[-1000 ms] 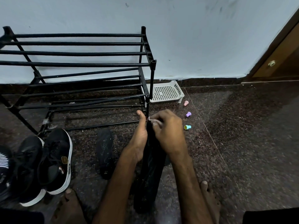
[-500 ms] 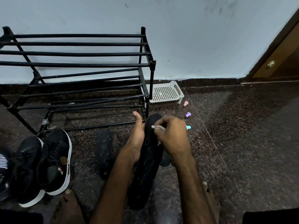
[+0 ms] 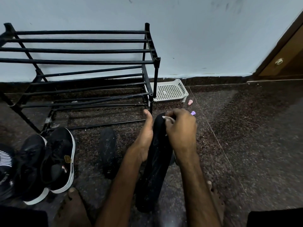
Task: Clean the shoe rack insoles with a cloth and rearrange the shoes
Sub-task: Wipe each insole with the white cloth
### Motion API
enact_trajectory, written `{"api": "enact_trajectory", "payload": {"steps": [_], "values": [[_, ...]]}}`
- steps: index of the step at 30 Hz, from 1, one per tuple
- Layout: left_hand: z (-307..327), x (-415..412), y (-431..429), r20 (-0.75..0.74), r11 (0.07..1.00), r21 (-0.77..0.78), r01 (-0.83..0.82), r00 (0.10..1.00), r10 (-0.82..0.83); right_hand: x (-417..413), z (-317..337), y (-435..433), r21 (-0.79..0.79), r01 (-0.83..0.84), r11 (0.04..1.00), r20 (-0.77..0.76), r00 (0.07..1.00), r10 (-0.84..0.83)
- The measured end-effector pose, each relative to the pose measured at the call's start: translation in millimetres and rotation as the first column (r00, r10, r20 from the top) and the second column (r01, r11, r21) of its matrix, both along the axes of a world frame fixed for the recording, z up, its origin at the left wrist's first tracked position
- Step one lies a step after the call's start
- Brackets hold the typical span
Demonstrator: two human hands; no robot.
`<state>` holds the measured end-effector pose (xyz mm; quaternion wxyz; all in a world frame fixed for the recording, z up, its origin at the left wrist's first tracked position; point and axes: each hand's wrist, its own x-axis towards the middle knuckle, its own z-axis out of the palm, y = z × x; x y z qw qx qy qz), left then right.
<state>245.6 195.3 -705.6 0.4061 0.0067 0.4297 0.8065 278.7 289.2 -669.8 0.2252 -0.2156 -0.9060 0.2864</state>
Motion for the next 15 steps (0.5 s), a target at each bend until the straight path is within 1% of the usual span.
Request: {"api": "enact_trajectory", "payload": {"steps": [2,3,5,6,7,8,9,10,11,12,13,14,15], "values": [[-3,-1,-1,0.000,1.000,0.015,-0.023,1.000,0.023,-2,0,-3,-0.083,-0.146,0.986,-0.062,0.988,0.141],[-3,-2,-3,0.011,0.999,0.011,-0.037,0.999,0.037,0,2,-4,-0.159,-0.237,0.958,-0.043,0.971,0.233],[-6,-7,-7,0.047,0.998,-0.001,-0.055,0.997,0.055,4,2,0,-0.317,-0.360,0.877,0.074,0.913,0.402],[-7,-9,-8,0.050,0.998,0.009,-0.058,0.997,0.058,6,0,3,-0.354,-0.375,0.857,0.147,0.882,0.447],[-7,-9,-9,0.051,0.998,0.031,-0.063,0.997,0.062,8,-4,6,-0.350,-0.350,0.869,0.194,0.880,0.433],[-7,-9,-9,0.041,0.997,0.043,-0.060,0.997,0.058,8,-8,8,-0.312,-0.275,0.909,0.202,0.916,0.346],[-6,-7,-7,0.036,0.997,0.052,-0.054,0.998,0.052,7,-10,9,-0.262,-0.162,0.951,0.171,0.962,0.211],[-7,-6,-5,0.034,0.997,0.053,-0.049,0.998,0.047,5,-10,8,-0.205,-0.049,0.978,0.118,0.990,0.074],[-5,-4,-2,0.035,0.998,0.051,-0.039,0.999,0.037,3,-9,6,-0.150,0.026,0.988,0.052,0.998,-0.018],[-5,-3,0,0.029,0.999,0.038,-0.031,0.999,0.030,0,-7,2,-0.103,0.056,0.993,-0.014,0.998,-0.057],[-5,-2,1,0.018,0.999,0.037,-0.025,1.000,0.024,-2,-6,0,-0.093,0.028,0.995,-0.063,0.997,-0.034],[-6,-2,1,0.004,0.999,0.034,-0.024,1.000,0.024,-4,-4,-1,-0.117,-0.046,0.992,-0.077,0.996,0.037],[-7,-3,0,-0.003,0.999,0.030,-0.030,1.000,0.030,-4,-2,-1,-0.168,-0.141,0.976,-0.053,0.990,0.134]]}}
